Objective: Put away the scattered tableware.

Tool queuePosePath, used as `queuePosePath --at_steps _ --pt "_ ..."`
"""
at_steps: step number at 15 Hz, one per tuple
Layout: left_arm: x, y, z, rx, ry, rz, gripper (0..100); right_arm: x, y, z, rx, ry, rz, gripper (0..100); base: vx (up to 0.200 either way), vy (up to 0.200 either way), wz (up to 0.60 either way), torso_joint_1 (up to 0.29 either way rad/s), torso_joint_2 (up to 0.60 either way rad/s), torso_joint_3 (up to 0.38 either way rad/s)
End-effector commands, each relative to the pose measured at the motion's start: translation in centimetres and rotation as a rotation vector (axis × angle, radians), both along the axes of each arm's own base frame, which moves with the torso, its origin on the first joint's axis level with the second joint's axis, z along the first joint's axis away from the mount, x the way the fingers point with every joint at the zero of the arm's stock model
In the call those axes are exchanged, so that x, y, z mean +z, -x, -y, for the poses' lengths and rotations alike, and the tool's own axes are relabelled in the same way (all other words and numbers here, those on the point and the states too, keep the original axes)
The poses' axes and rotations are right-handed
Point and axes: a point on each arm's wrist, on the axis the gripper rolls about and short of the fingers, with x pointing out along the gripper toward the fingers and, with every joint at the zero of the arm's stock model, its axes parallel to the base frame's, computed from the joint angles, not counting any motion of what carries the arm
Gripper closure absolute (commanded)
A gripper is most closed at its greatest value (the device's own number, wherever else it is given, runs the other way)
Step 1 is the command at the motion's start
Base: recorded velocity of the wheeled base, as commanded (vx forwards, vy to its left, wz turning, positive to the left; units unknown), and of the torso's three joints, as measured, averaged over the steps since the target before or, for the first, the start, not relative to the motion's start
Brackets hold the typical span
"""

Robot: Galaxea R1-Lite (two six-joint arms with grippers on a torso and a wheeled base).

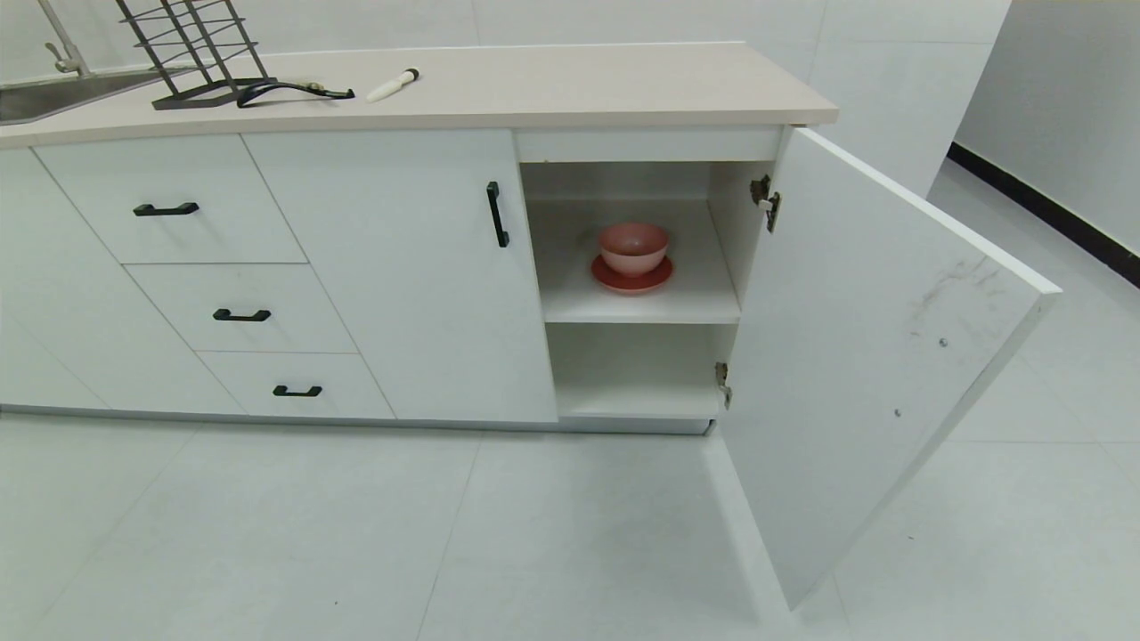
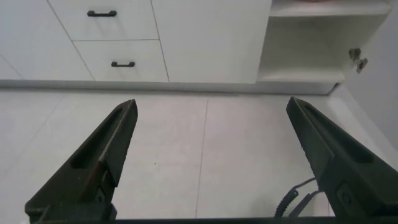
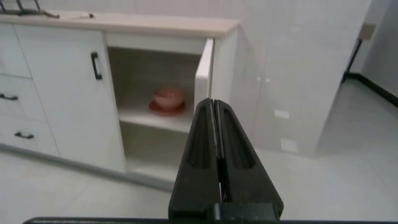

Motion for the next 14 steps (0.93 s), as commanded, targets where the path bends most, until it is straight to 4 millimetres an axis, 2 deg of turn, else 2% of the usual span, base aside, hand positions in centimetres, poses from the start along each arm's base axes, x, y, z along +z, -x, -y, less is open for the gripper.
queuePosePath --at_steps 1,3,4,6,8,10,12,14 --pt "0.0 0.0 0.0 0.022 0.056 0.001 0 0.1 -6.0 -0.4 0.010 0.019 -0.128 100 0.000 0.000 0.00 0.000 0.00 0.000" --pt "0.0 0.0 0.0 0.021 0.027 -0.001 0 -0.2 -8.6 -0.4 0.009 0.021 -0.141 100 0.000 0.000 0.00 0.000 0.00 0.000" --pt "0.0 0.0 0.0 0.019 0.017 -0.002 0 -0.5 -10.6 -0.1 -0.007 0.023 -0.159 100 0.000 0.000 0.00 0.000 0.00 0.000" --pt "0.0 0.0 0.0 0.018 0.004 -0.005 0 -0.6 -12.2 0.3 -0.033 0.019 -0.185 100 0.000 0.000 0.00 0.000 0.00 0.000" --pt "-0.1 0.0 0.0 0.000 -0.026 -0.009 0 0.1 -13.1 0.4 -0.036 0.020 -0.168 100 0.000 0.000 0.00 0.000 0.00 0.000" --pt "-0.1 0.0 0.0 -0.003 -0.032 -0.009 0 -0.4 -13.9 0.4 -0.032 0.021 -0.195 100 0.000 0.000 0.00 0.000 0.00 0.000" --pt "0.0 0.0 0.1 -0.020 -0.053 -0.004 0 -1.6 -16.3 0.4 -0.015 0.030 -0.263 100 0.000 0.000 0.00 0.000 0.00 0.000" --pt "0.0 0.0 0.0 -0.019 -0.041 -0.006 0 -2.1 -17.8 0.4 -0.010 0.032 -0.290 100 0.000 0.000 0.00 0.000 0.00 0.000"
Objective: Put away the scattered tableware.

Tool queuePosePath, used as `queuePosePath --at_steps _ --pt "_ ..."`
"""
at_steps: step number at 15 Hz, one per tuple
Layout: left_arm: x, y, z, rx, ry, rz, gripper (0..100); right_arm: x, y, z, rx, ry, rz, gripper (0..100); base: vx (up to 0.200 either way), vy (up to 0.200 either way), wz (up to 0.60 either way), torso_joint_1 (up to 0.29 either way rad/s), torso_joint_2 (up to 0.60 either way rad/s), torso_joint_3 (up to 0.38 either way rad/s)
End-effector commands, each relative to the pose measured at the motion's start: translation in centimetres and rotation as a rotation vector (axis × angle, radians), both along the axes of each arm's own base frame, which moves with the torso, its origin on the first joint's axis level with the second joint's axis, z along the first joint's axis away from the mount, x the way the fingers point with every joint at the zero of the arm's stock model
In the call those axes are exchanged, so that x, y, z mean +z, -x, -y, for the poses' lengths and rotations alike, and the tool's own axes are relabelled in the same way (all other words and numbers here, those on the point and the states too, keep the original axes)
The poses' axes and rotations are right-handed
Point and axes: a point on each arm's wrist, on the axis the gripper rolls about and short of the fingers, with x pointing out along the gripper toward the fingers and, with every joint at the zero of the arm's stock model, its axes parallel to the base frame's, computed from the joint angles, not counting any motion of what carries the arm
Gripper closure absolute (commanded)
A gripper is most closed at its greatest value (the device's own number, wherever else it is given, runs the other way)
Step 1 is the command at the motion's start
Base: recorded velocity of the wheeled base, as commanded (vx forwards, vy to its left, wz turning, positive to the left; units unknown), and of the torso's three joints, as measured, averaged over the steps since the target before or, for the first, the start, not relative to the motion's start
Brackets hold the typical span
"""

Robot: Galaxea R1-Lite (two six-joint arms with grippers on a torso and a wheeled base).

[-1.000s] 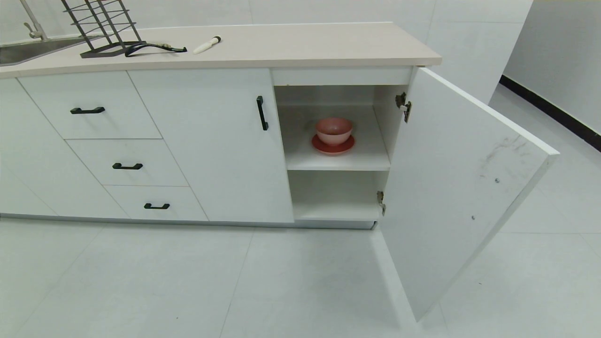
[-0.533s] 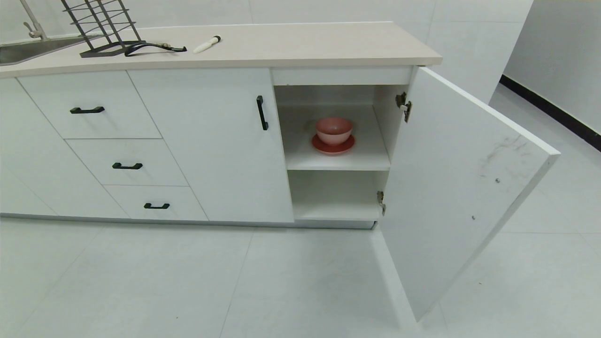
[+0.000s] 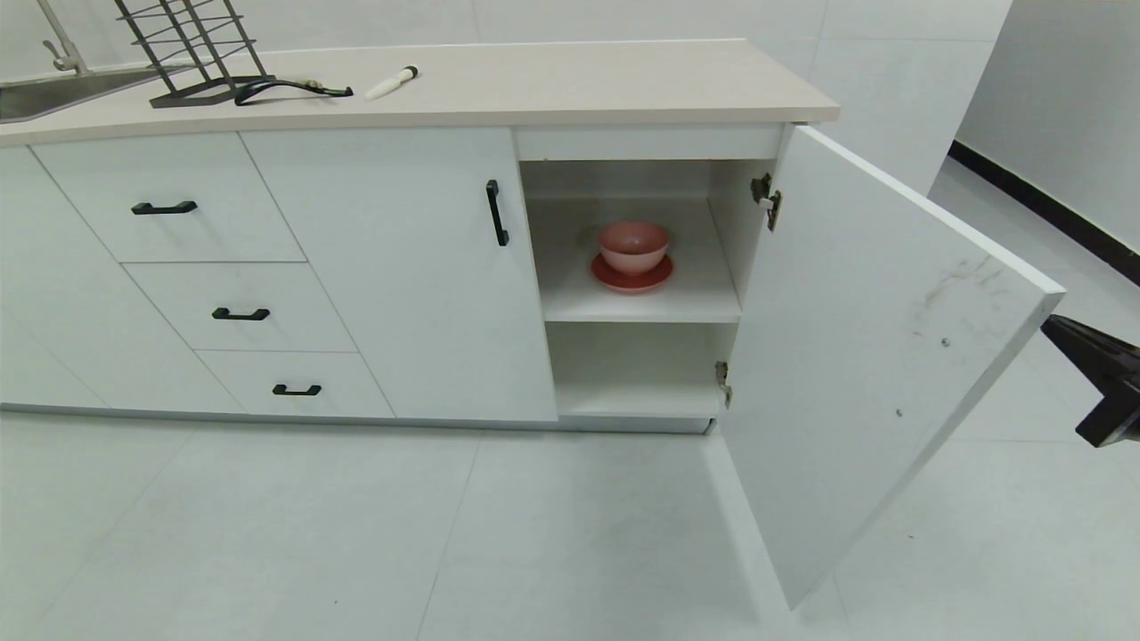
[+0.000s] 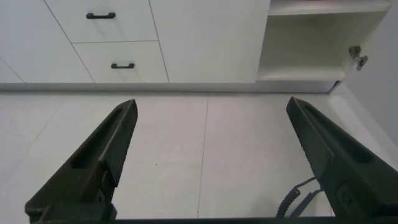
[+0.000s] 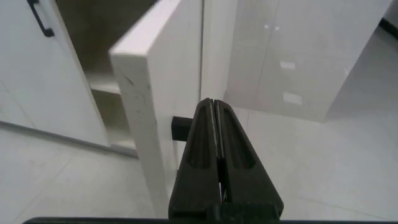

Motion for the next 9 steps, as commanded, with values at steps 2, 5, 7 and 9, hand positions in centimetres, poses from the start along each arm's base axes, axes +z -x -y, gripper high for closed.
queuePosePath --at_steps 2,5,7,9 --pt "-0.1 0.0 0.0 0.007 0.010 -0.006 0 -1.5 -3.5 0.0 0.005 0.000 -0.079 100 0.000 0.000 0.00 0.000 0.00 0.000" --pt "-0.1 0.0 0.0 0.007 0.015 -0.006 0 -1.8 -3.9 0.1 0.004 -0.001 -0.090 100 0.000 0.000 0.00 0.000 0.00 0.000" --pt "-0.1 0.0 0.0 0.007 0.018 -0.006 0 -2.1 -4.0 0.1 0.005 0.001 -0.100 100 0.000 0.000 0.00 0.000 0.00 0.000" --pt "-0.1 0.0 0.0 0.007 0.017 -0.006 0 -2.4 -4.2 0.1 0.005 0.001 -0.112 100 0.000 0.000 0.00 0.000 0.00 0.000"
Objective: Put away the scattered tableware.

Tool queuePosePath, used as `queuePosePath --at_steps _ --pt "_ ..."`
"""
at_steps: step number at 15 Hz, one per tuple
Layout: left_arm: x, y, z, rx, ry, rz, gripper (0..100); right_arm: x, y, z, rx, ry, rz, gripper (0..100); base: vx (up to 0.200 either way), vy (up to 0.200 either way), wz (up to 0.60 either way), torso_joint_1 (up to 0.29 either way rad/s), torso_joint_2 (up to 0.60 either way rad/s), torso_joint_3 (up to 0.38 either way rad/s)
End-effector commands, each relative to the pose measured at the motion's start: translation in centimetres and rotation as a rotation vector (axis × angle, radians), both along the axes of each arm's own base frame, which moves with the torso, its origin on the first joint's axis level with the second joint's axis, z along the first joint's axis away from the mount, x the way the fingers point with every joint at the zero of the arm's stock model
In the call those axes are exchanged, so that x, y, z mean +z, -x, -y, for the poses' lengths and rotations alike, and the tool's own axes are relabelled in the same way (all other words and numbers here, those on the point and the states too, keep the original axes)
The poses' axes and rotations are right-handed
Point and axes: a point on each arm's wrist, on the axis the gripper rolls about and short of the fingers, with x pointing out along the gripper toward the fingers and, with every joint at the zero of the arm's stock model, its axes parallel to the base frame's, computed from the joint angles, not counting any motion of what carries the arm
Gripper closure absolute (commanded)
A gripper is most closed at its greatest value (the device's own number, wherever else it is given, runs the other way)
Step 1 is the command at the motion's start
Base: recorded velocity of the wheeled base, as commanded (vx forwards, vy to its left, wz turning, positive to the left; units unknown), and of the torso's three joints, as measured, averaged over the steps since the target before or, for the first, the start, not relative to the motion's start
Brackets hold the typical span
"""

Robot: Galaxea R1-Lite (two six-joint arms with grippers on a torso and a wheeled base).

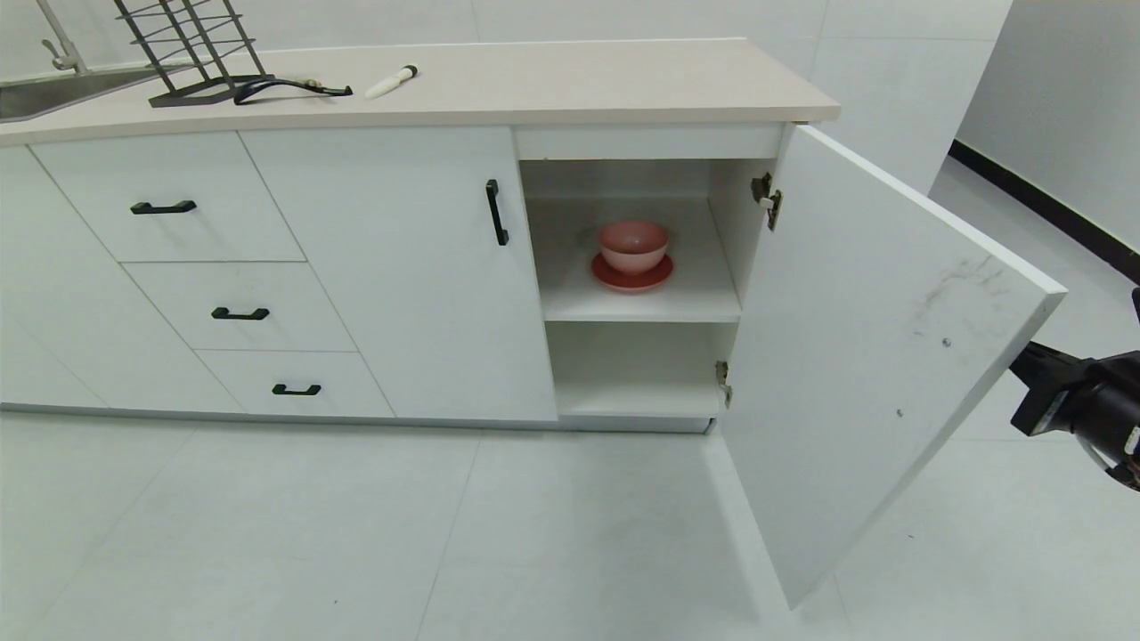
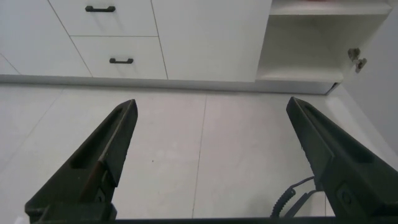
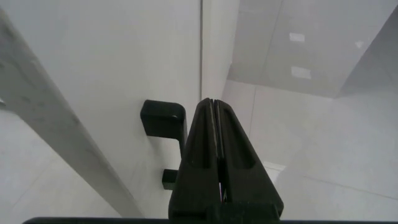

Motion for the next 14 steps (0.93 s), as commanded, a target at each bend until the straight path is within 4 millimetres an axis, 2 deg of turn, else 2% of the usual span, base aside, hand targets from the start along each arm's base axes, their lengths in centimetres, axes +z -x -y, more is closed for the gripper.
queuePosePath --at_steps 1,6,9,14 --pt "0.0 0.0 0.0 0.000 -0.001 -0.001 0 -0.7 -0.4 0.0 0.003 0.000 -0.030 100 0.000 0.000 0.00 0.000 0.00 0.000" --pt "0.0 0.0 0.0 0.000 0.001 -0.001 0 -2.4 -1.8 -0.1 0.008 -0.002 -0.101 100 0.000 0.000 0.00 0.000 0.00 0.000" --pt "0.0 0.0 0.0 0.000 0.002 0.001 0 -2.8 -2.4 -0.2 0.011 -0.002 -0.110 100 0.000 0.000 0.00 0.000 0.00 0.000" --pt "0.0 0.0 0.0 0.000 0.002 -0.001 0 -3.0 -2.7 -2.7 0.110 0.004 -0.117 100 0.000 0.000 0.00 0.000 0.00 0.000"
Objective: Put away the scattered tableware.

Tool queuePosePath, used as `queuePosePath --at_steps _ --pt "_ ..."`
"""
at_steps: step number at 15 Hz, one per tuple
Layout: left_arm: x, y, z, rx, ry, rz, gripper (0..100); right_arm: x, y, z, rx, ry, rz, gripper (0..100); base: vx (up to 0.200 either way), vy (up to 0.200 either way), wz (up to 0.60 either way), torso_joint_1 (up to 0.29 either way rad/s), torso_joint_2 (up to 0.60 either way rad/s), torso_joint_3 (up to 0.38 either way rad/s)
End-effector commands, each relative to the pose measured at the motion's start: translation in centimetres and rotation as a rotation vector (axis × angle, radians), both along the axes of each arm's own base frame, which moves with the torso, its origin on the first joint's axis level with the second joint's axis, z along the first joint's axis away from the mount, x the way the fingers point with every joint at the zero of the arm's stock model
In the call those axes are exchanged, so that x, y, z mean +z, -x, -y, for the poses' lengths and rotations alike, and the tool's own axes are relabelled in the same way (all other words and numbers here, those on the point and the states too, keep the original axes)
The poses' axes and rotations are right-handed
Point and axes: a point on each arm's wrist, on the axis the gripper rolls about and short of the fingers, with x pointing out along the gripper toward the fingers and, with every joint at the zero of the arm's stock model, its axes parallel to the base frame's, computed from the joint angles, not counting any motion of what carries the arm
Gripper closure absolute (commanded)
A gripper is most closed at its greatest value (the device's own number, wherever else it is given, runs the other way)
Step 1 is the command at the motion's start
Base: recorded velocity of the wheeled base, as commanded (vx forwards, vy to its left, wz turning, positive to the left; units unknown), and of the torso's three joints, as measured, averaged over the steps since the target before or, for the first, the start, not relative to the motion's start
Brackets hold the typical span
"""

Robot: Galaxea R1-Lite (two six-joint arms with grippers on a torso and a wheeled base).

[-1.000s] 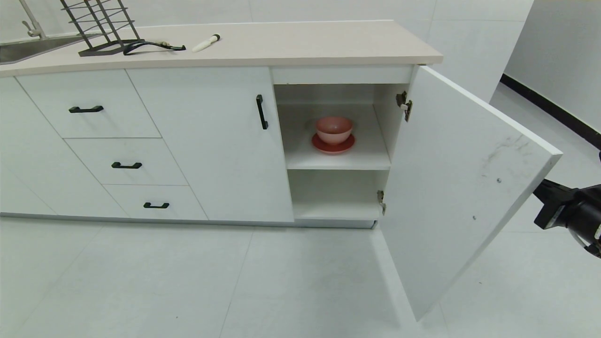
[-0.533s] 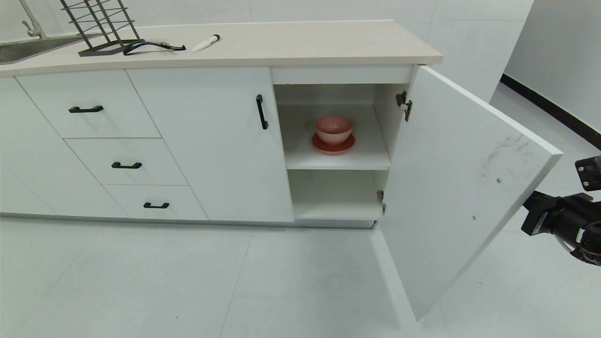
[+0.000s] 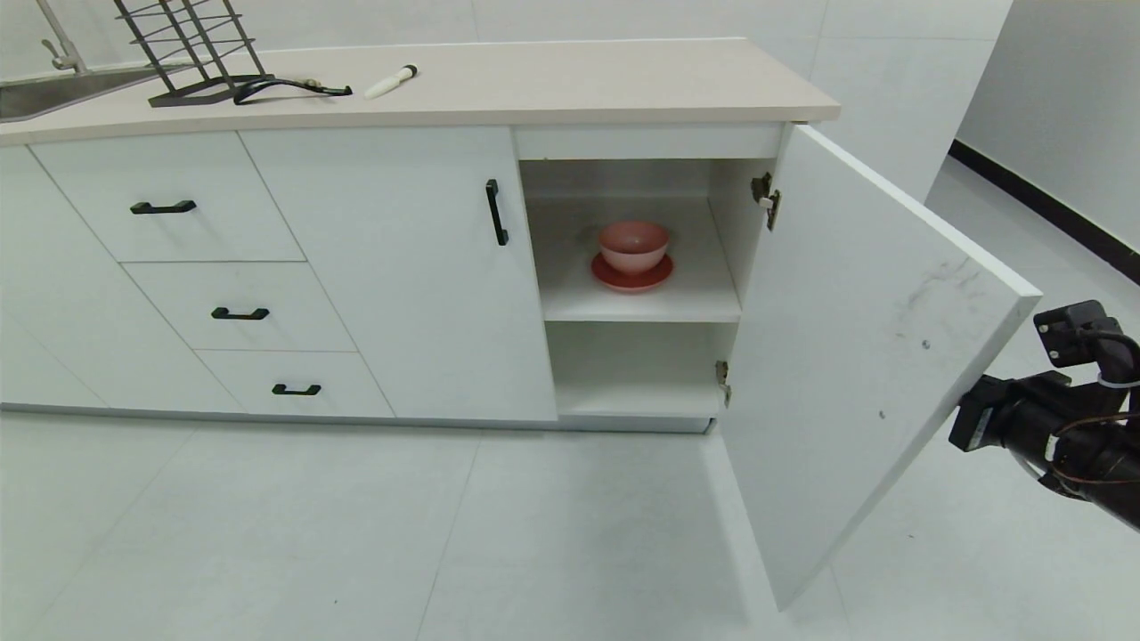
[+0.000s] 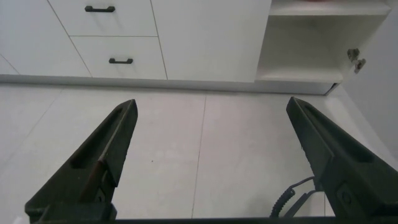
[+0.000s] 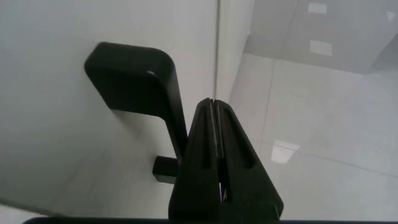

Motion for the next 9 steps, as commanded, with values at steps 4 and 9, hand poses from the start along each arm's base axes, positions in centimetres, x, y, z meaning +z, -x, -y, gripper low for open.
queuePosePath --at_steps 4,9 --pt "0.0 0.0 0.0 0.001 0.000 -0.001 0 -0.3 0.4 -1.6 0.066 0.001 -0.012 100 0.000 0.000 0.00 0.000 0.00 0.000" --pt "0.0 0.0 0.0 0.001 0.000 -0.001 0 0.1 1.4 -4.8 0.204 -0.002 0.003 100 0.000 0.000 0.00 0.000 0.00 0.000"
